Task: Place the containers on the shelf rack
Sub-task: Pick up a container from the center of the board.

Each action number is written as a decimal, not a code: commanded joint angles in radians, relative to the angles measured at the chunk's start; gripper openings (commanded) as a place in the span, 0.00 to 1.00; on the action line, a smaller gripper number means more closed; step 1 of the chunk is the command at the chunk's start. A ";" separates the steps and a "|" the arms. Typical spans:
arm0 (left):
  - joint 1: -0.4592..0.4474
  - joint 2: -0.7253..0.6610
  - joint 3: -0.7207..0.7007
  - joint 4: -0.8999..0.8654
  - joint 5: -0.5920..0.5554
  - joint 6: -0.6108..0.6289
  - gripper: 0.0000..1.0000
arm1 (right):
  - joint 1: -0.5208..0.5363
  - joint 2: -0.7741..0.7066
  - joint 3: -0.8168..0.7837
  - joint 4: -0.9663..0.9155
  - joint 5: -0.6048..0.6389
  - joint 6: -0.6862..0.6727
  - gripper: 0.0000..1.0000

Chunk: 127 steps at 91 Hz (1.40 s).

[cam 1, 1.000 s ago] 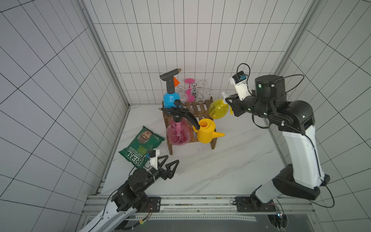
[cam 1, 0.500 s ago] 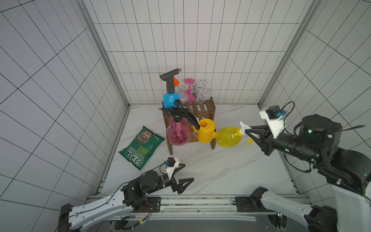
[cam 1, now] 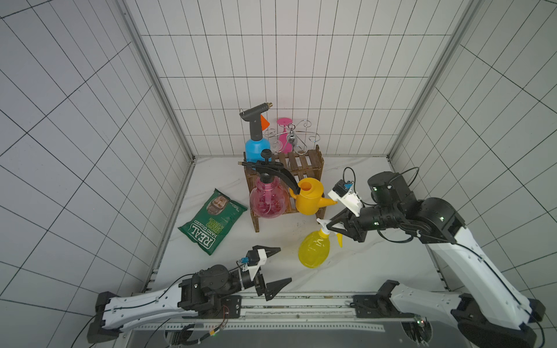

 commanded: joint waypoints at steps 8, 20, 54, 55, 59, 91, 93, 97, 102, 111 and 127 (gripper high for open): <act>-0.004 0.144 0.056 0.038 -0.034 0.020 0.98 | 0.095 0.041 -0.025 0.079 -0.020 -0.038 0.00; -0.004 0.230 0.078 0.083 0.036 0.020 0.98 | 0.145 0.069 -0.035 0.093 0.014 -0.063 0.00; 0.004 0.445 0.133 0.162 0.053 -0.011 0.98 | 0.201 0.092 -0.071 0.149 -0.042 -0.102 0.00; 0.004 0.447 0.132 0.167 0.056 -0.012 0.98 | 0.201 0.090 -0.074 0.152 -0.043 -0.102 0.00; 0.007 0.448 0.130 0.182 0.064 -0.015 0.98 | 0.201 0.083 -0.081 0.161 -0.045 -0.100 0.01; 0.032 0.371 0.099 0.202 0.089 -0.049 0.77 | 0.196 0.002 -0.163 0.262 0.006 -0.035 0.46; 0.034 0.364 0.095 0.202 0.089 -0.052 0.77 | 0.194 -0.009 -0.171 0.278 0.010 -0.024 0.49; 0.037 0.348 0.090 0.203 0.085 -0.059 0.77 | 0.189 -0.034 -0.197 0.313 0.019 0.001 0.56; 0.040 0.332 0.086 0.204 0.080 -0.064 0.77 | 0.178 -0.068 -0.234 0.375 0.035 0.042 0.63; 0.041 0.311 0.080 0.203 0.064 -0.072 0.76 | 0.154 -0.151 -0.348 0.574 0.043 0.149 0.68; 0.042 0.321 0.088 0.200 0.057 -0.080 0.77 | 0.153 -0.250 -0.577 0.982 -0.022 0.291 0.68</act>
